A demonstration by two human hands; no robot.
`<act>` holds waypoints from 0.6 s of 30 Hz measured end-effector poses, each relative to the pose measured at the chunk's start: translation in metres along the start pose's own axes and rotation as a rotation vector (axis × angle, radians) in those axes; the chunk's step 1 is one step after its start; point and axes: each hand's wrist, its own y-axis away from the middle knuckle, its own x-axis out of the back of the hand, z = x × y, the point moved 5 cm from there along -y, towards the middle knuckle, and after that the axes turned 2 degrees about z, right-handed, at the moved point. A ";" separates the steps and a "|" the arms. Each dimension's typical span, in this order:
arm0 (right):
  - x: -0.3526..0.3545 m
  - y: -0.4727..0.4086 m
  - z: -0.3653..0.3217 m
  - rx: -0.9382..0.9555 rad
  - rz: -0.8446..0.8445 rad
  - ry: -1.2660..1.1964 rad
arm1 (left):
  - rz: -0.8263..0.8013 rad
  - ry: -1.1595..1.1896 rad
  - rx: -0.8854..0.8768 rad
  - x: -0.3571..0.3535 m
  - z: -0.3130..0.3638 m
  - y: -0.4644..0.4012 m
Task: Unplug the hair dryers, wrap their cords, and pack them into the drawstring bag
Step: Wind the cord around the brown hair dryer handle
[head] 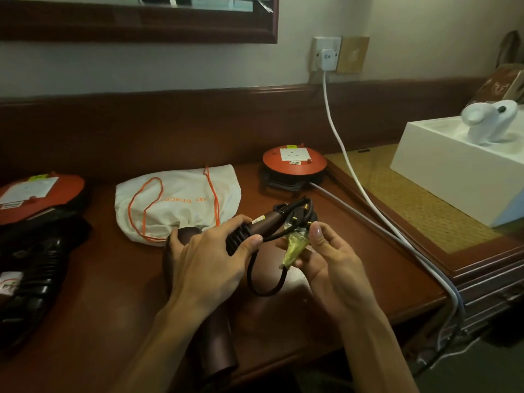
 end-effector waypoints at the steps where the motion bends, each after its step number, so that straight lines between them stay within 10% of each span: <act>1: 0.001 0.000 0.000 -0.003 0.004 -0.007 | 0.005 0.006 0.004 0.000 0.000 0.000; 10: 0.003 -0.008 0.017 -0.007 -0.040 -0.157 | -0.101 -0.028 0.004 0.000 -0.003 -0.005; 18: 0.031 0.000 0.012 0.188 0.236 0.580 | -0.218 -0.218 -0.036 -0.016 0.002 -0.008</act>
